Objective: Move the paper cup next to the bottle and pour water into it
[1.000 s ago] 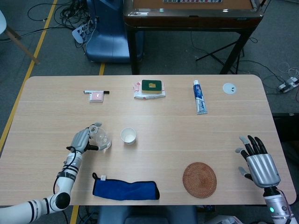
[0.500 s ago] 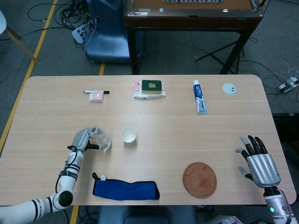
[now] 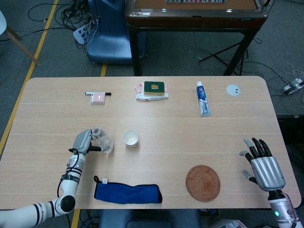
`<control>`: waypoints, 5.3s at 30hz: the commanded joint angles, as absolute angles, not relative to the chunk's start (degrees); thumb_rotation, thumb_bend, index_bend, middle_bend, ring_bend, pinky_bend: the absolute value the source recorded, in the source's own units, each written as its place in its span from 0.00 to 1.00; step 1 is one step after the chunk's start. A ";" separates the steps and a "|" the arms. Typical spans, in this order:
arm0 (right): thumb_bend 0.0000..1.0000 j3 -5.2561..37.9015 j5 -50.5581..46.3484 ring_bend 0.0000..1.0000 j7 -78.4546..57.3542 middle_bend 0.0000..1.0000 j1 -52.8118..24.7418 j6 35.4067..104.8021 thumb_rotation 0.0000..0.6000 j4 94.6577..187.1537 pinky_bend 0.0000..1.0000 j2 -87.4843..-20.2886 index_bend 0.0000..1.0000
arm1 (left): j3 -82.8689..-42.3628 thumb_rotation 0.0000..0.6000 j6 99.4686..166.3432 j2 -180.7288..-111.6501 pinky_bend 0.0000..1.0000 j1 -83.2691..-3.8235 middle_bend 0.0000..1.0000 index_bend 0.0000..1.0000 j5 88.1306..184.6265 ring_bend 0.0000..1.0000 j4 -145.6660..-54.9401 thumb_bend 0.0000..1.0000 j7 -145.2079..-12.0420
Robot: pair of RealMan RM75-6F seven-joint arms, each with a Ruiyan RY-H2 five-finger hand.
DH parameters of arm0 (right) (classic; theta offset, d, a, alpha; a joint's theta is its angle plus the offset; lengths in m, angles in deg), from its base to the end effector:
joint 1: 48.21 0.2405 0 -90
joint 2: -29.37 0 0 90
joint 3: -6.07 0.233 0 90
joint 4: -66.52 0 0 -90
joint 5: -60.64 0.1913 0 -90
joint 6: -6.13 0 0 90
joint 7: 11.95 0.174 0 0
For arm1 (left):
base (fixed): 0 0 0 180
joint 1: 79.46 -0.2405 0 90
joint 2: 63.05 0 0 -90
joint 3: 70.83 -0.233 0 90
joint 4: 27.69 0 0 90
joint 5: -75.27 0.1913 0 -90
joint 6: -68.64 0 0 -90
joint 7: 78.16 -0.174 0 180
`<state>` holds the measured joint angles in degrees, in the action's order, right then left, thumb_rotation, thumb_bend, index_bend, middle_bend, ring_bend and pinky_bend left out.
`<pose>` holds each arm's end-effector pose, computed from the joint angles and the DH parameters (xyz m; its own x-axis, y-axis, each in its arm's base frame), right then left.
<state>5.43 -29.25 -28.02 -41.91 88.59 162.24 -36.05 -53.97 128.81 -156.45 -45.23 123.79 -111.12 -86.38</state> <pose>-0.2618 -0.2000 0.1332 0.5807 -0.0742 0.8107 -0.8119 -0.1263 0.5700 -0.1857 0.3500 -0.0011 -0.0400 0.2557 0.9659 0.9954 0.0948 0.0161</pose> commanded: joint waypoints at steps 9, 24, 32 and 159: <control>0.19 5.48 -29.68 0.00 -27.67 0.10 -42.12 88.77 1.00 162.47 0.08 -35.74 0.39 | -53.89 1.00 136.32 -156.80 0.43 -42.39 0.72 0.64 120.86 0.47 -115.60 0.00 -102.99; 0.19 5.58 -29.94 0.00 -26.61 0.10 -42.27 88.66 1.00 162.66 0.08 -35.21 0.39 | -54.20 1.00 143.66 -158.68 0.48 -35.91 0.73 0.66 113.58 0.49 -116.63 0.00 -125.95; 0.19 5.62 -30.10 0.00 -26.00 0.10 -42.39 88.77 1.00 162.72 0.08 -34.91 0.39 | -55.57 1.00 145.67 -160.31 0.51 -32.90 0.73 0.67 111.95 0.49 -115.11 0.00 -135.34; 0.19 5.71 -30.49 0.00 -21.76 0.10 -42.30 87.82 1.00 163.19 0.08 -33.19 0.39 | -58.00 1.00 158.38 -173.14 0.56 -24.96 0.78 0.72 109.97 0.52 -98.48 0.01 -178.84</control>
